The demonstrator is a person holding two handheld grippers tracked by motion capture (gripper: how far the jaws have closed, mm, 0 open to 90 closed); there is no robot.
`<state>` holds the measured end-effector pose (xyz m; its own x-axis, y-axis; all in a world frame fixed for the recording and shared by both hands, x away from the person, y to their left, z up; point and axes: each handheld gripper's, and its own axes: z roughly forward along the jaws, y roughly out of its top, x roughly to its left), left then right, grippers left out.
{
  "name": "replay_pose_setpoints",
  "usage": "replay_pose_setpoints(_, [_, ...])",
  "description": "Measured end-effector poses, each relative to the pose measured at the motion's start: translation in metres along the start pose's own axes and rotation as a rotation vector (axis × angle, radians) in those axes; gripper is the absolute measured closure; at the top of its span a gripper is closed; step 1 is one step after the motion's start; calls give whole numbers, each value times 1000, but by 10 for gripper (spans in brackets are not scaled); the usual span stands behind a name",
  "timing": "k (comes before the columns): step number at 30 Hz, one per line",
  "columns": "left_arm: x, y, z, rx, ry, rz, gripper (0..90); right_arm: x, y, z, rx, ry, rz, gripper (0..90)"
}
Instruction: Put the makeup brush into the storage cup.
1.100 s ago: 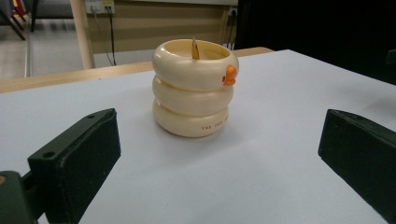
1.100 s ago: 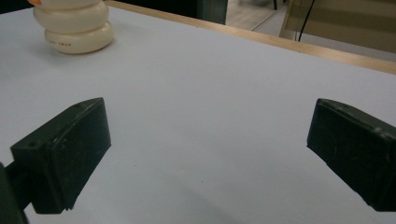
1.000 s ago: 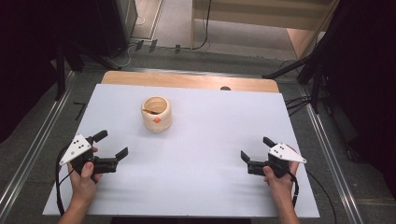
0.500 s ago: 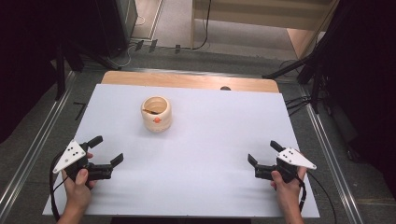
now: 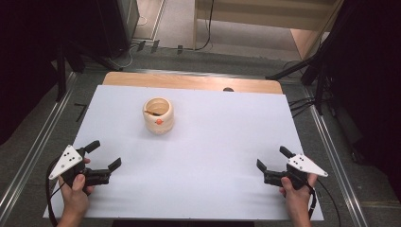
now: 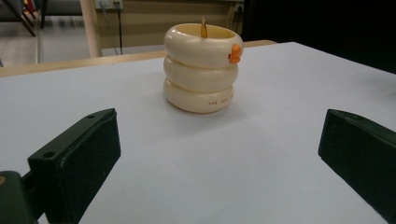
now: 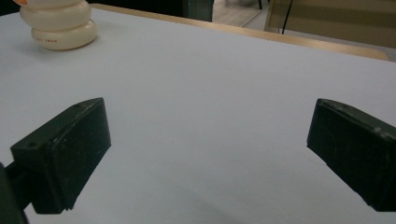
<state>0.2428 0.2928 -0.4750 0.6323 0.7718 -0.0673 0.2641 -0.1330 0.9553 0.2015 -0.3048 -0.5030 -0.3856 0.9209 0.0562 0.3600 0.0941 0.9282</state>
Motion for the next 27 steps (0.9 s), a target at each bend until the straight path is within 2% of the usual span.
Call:
replay_pose_setpoints(16, [1, -1, -3, 0, 6, -4, 0, -6, -7, -14, 3, -28, 6, 0])
replay_pose_setpoints(21, [4, -2, -6, -5, 7, -16, 0, -7, -7, -14, 2, -30, 5, 0])
replay_pose_setpoints(27, [3, -2, -5, 1, 7, -9, 0, -8, -7, -16, 0, -33, 10, 0])
